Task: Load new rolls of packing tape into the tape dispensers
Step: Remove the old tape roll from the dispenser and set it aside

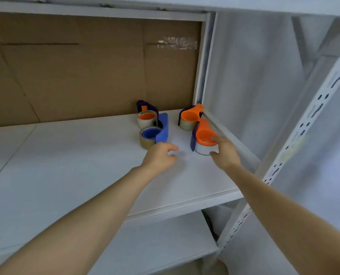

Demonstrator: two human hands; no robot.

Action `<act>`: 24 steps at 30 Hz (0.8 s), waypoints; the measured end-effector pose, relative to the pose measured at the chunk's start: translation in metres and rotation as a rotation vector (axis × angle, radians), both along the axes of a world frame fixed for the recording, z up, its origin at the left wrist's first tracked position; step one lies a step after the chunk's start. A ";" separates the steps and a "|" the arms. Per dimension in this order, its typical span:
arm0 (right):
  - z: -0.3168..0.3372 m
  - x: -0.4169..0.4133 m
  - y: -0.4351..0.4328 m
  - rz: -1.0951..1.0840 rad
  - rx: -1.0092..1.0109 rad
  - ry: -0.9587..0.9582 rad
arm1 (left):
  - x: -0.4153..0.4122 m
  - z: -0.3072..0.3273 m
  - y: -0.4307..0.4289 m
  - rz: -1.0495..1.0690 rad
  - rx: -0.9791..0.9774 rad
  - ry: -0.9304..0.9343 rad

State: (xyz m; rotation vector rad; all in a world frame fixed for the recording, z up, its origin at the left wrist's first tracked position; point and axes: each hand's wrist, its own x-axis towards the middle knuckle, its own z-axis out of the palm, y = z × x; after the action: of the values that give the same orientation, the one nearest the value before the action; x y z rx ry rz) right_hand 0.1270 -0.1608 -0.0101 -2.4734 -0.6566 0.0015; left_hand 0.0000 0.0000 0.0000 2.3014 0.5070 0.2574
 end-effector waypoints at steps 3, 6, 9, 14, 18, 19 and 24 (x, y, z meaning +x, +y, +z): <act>-0.004 0.021 -0.001 0.087 -0.149 -0.095 | 0.021 -0.001 -0.016 0.028 0.021 0.050; -0.011 0.037 0.003 0.179 -0.244 -0.144 | 0.040 -0.005 -0.032 0.069 -0.019 0.069; -0.012 0.048 0.005 0.243 -0.214 -0.209 | 0.055 -0.007 -0.043 0.131 -0.075 0.045; -0.011 0.045 0.005 0.416 0.029 -0.108 | 0.072 -0.004 -0.050 0.380 -0.481 -0.068; -0.012 0.038 0.000 0.521 0.055 -0.081 | 0.066 -0.003 -0.055 0.359 -0.265 -0.136; -0.013 0.038 -0.001 0.537 0.062 -0.086 | 0.062 -0.006 -0.054 0.286 -0.058 -0.130; -0.013 0.040 -0.007 0.575 0.062 -0.070 | 0.054 -0.006 -0.049 -0.026 0.478 0.014</act>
State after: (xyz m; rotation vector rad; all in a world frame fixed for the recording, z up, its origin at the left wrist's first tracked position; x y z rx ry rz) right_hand 0.1669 -0.1679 -0.0233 -2.1516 -1.3510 0.1132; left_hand 0.0543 -0.0494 -0.0057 2.7720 0.4581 0.3833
